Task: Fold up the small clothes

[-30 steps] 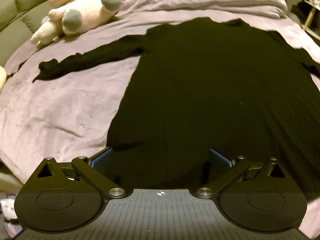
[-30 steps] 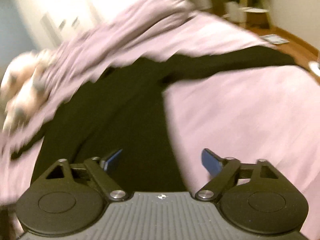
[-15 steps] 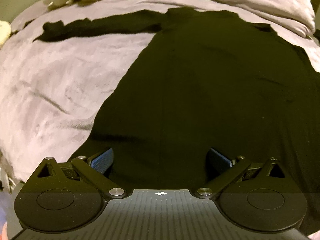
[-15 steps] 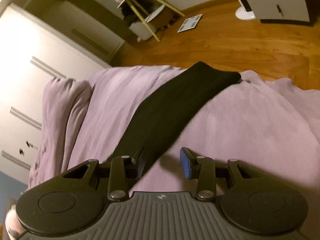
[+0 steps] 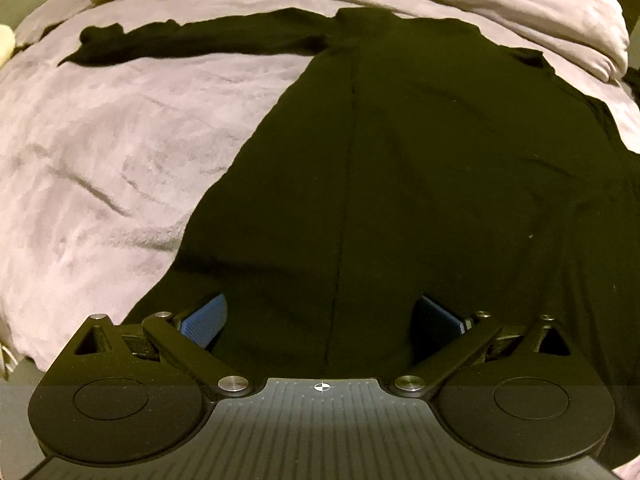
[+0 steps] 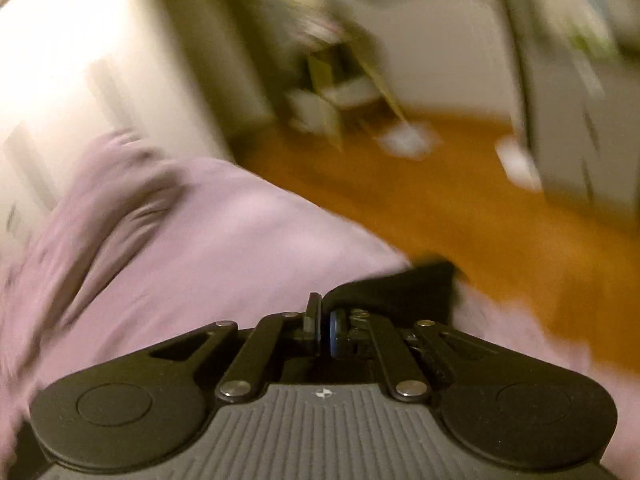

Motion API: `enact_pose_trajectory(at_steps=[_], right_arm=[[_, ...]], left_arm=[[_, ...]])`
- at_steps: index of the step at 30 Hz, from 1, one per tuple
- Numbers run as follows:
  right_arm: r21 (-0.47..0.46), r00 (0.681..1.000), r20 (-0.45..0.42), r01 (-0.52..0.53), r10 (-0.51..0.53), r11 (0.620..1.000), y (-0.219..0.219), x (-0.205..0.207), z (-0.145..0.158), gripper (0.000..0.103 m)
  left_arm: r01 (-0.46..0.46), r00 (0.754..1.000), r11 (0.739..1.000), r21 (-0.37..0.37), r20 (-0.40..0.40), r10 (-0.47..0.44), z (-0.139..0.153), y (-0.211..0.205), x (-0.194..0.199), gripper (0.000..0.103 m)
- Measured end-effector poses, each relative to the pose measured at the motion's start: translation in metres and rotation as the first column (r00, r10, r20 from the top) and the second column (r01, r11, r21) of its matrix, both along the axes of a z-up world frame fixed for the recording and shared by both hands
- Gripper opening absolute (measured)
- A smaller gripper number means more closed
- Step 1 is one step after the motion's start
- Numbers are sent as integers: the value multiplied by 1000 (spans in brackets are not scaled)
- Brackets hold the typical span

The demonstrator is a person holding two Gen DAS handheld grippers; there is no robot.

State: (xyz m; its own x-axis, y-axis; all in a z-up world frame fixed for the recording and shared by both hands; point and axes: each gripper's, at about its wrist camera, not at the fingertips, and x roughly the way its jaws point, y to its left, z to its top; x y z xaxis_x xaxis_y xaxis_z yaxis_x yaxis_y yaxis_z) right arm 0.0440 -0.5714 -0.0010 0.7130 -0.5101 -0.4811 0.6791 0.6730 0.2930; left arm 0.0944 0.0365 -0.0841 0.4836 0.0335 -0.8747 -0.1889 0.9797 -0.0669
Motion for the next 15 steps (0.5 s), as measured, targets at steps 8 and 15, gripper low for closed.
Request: enact_pose_trajectory(at_steps=[8,15], right_arm=[[-364,729,-170,-671,663,645,247,69,51,7],[-101,540,-239,-840,807,533,310,66,-12,30]], left_arm=[[72,989,996,-56,130,-64,35,-3,11,103],[181,968,960,-214,210,-136,54,-16,57,103]])
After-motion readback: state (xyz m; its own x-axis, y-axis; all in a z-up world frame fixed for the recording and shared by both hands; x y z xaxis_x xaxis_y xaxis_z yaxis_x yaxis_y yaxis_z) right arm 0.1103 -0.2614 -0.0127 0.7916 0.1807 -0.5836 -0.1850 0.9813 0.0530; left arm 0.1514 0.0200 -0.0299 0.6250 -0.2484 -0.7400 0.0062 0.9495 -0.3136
